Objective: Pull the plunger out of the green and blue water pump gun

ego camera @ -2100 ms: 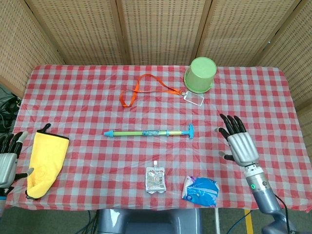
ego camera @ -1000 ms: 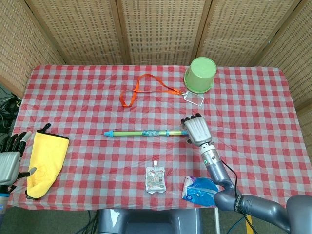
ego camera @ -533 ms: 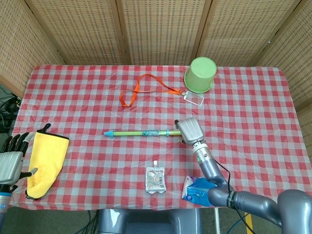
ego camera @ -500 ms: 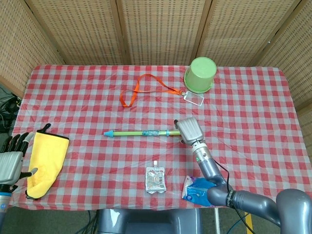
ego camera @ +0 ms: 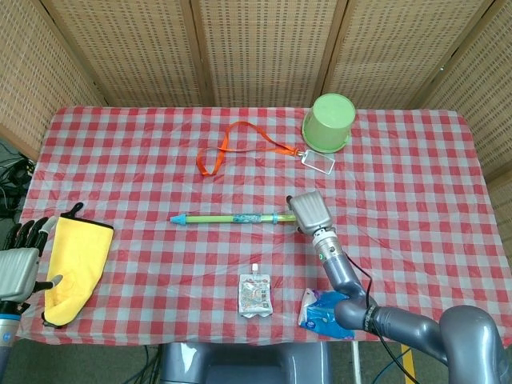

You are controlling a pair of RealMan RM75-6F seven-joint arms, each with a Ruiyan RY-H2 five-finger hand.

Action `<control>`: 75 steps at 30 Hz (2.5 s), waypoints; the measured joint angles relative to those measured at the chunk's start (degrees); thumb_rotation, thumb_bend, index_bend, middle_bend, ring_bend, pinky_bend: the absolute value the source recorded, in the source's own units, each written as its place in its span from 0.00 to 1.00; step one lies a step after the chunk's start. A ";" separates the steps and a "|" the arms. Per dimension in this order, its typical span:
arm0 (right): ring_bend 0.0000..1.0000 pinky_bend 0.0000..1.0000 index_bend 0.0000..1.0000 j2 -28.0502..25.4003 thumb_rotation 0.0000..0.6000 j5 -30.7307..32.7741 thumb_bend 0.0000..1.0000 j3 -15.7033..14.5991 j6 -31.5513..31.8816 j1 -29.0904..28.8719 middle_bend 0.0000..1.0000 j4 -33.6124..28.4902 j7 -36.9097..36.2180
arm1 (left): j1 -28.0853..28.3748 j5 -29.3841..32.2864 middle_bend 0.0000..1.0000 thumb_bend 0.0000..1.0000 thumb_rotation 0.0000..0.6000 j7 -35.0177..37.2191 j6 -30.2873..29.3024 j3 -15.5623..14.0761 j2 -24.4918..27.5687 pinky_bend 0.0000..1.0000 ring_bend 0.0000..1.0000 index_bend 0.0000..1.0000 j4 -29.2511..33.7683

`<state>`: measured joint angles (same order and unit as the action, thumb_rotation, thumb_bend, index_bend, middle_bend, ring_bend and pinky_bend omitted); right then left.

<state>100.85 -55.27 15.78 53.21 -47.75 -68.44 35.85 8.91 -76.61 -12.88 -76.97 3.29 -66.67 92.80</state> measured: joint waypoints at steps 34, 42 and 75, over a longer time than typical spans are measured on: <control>0.80 0.67 0.65 5.10 1.00 -0.35 0.52 -2.03 -4.36 -1.49 0.93 12.77 -6.56 | 0.99 0.59 0.00 0.09 1.00 -1.83 0.81 -0.17 -1.01 0.00 0.00 0.00 0.22; 0.80 0.67 0.68 3.37 1.00 -1.83 0.52 -1.87 -3.31 -0.97 0.93 11.33 -7.75 | 1.32 -0.30 0.00 0.09 1.00 -2.01 -0.30 0.43 -0.76 0.00 0.00 0.00 1.98; 0.81 0.68 0.71 -2.18 1.00 3.44 0.55 0.03 1.24 0.36 0.95 2.44 -2.85 | 18.95 14.35 0.00 0.19 1.00 -14.47 7.57 12.75 -14.94 0.00 0.00 0.24 3.83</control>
<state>98.67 -51.83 15.80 54.45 -47.39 -66.00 33.00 27.86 -62.27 -27.35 -69.40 16.04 -81.61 96.63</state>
